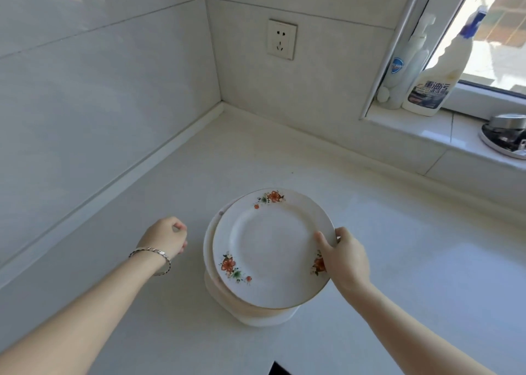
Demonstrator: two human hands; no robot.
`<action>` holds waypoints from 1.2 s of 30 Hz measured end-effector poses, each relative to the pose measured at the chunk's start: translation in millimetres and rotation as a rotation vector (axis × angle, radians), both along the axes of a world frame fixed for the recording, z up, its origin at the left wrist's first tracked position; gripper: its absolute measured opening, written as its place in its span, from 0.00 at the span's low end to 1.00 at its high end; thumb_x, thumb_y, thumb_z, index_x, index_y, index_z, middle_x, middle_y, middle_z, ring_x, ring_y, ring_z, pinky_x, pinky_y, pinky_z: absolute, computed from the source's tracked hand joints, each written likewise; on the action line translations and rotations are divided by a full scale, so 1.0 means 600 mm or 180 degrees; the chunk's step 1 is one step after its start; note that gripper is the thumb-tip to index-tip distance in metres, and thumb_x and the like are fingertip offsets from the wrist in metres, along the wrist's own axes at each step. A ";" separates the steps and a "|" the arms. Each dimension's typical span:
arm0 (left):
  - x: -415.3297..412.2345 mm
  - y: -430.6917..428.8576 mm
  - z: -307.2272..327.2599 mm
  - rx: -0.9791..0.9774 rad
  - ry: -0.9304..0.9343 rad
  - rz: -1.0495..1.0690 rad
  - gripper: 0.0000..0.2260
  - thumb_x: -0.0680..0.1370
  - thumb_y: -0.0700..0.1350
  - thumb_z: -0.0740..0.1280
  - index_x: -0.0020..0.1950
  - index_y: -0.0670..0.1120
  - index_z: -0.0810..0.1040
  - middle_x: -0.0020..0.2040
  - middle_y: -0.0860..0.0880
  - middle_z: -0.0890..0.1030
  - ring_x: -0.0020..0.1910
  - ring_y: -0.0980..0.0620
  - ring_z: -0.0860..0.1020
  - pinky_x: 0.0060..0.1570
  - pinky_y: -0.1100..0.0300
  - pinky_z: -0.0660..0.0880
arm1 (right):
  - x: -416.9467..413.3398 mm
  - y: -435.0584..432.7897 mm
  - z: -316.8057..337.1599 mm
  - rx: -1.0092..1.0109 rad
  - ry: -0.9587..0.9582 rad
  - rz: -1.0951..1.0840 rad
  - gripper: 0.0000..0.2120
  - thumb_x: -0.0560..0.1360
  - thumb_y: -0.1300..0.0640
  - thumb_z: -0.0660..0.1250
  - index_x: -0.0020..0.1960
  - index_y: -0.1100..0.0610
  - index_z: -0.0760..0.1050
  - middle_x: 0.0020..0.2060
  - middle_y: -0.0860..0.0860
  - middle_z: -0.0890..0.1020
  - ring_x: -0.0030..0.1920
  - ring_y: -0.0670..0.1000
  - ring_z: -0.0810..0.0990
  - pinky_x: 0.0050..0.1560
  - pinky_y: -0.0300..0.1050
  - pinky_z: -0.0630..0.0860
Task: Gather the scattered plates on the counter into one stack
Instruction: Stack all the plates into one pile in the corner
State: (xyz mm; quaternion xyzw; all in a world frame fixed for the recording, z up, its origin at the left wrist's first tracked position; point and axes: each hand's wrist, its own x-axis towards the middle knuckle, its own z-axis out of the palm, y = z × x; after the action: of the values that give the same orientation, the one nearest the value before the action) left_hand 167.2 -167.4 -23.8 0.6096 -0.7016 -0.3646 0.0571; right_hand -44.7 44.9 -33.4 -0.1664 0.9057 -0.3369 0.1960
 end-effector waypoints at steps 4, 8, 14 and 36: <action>0.002 -0.009 -0.007 0.0043 0.0127 0.0101 0.07 0.76 0.38 0.58 0.45 0.45 0.76 0.31 0.48 0.80 0.28 0.50 0.78 0.32 0.62 0.69 | 0.011 -0.016 -0.001 0.0505 0.0251 0.0408 0.17 0.76 0.43 0.59 0.55 0.55 0.68 0.46 0.53 0.82 0.48 0.57 0.80 0.43 0.47 0.76; 0.003 -0.010 -0.013 0.0107 0.0120 0.0094 0.08 0.76 0.38 0.58 0.49 0.44 0.76 0.32 0.48 0.80 0.28 0.50 0.78 0.31 0.63 0.68 | 0.019 -0.020 0.004 0.1050 0.0836 0.0775 0.20 0.77 0.41 0.55 0.61 0.54 0.64 0.46 0.53 0.82 0.48 0.56 0.81 0.38 0.44 0.69; 0.004 -0.010 -0.006 -0.0040 -0.0151 -0.0046 0.10 0.76 0.39 0.58 0.51 0.45 0.77 0.36 0.48 0.82 0.35 0.47 0.81 0.37 0.61 0.71 | 0.012 -0.036 0.006 0.1331 0.0589 0.0990 0.19 0.78 0.44 0.54 0.61 0.57 0.64 0.55 0.55 0.76 0.55 0.58 0.77 0.43 0.46 0.68; -0.500 0.451 -0.025 -0.0126 -0.0638 -0.3580 0.06 0.74 0.43 0.56 0.39 0.49 0.70 0.42 0.47 0.80 0.40 0.46 0.76 0.46 0.57 0.74 | -0.234 0.508 0.021 0.2182 -0.0971 0.0152 0.22 0.77 0.53 0.57 0.64 0.67 0.70 0.40 0.55 0.77 0.37 0.54 0.74 0.32 0.41 0.66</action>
State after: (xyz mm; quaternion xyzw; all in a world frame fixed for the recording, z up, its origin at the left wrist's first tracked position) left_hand -132.8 103.0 -38.8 0.1728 -0.9268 -0.2660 -0.2012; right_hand -185.0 349.6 -20.8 -0.0601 0.9222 -0.0304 0.3807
